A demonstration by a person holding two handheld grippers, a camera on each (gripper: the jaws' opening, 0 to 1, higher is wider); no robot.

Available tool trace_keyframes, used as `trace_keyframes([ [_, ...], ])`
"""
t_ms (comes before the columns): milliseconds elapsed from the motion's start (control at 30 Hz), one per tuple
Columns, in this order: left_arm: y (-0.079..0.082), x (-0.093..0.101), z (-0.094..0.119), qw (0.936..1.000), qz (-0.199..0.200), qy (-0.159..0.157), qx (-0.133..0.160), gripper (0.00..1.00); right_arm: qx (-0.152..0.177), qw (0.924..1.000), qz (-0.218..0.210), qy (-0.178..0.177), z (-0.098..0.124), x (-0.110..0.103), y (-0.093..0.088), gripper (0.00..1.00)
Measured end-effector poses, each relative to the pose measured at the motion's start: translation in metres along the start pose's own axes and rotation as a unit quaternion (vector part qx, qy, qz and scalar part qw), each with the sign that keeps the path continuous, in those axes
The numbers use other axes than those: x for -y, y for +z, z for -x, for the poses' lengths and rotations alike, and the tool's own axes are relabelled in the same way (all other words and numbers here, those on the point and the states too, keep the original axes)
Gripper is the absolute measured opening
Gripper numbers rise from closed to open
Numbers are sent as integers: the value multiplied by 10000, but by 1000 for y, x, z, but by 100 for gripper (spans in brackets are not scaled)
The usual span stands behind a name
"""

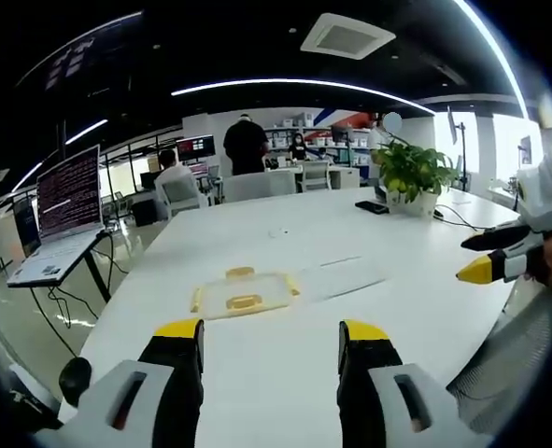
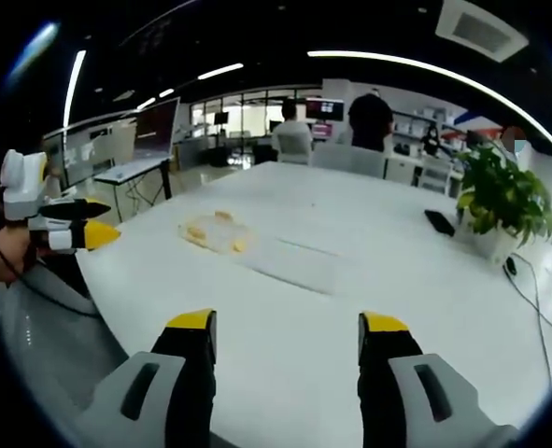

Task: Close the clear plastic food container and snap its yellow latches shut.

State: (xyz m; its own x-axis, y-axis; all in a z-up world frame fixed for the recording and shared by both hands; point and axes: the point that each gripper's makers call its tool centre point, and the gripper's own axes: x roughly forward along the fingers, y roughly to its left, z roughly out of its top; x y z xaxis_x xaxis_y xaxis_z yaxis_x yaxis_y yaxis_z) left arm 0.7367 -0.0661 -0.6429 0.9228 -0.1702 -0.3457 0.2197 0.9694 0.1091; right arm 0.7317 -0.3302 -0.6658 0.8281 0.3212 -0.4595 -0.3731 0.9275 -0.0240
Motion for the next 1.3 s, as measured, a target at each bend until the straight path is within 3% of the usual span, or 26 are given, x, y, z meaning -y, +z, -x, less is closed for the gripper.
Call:
trace_keyframes([
  [233,-3,1,1,10000,22,-57,-17,52,-28,9999,128,7,-1,-5,0,58],
  [567,-9,13,-2,9990,65,-386,-197,51,-61,9963,847,141,-1,-22,1,57],
  [700,-10,15,-2,9986,85,-464,-228,51,-133,9969,712,299,-3,-25,-1,57],
  [967,-8,3,-6,9982,361,-365,-299,51,-235,9978,472,412,-11,-24,4,57],
  [1067,-11,0,-9,9984,192,-344,-398,49,-263,9963,593,567,-21,-30,9,57],
  [1300,-4,-19,-26,9983,253,-390,-345,48,-304,9926,759,900,-47,-40,22,56],
])
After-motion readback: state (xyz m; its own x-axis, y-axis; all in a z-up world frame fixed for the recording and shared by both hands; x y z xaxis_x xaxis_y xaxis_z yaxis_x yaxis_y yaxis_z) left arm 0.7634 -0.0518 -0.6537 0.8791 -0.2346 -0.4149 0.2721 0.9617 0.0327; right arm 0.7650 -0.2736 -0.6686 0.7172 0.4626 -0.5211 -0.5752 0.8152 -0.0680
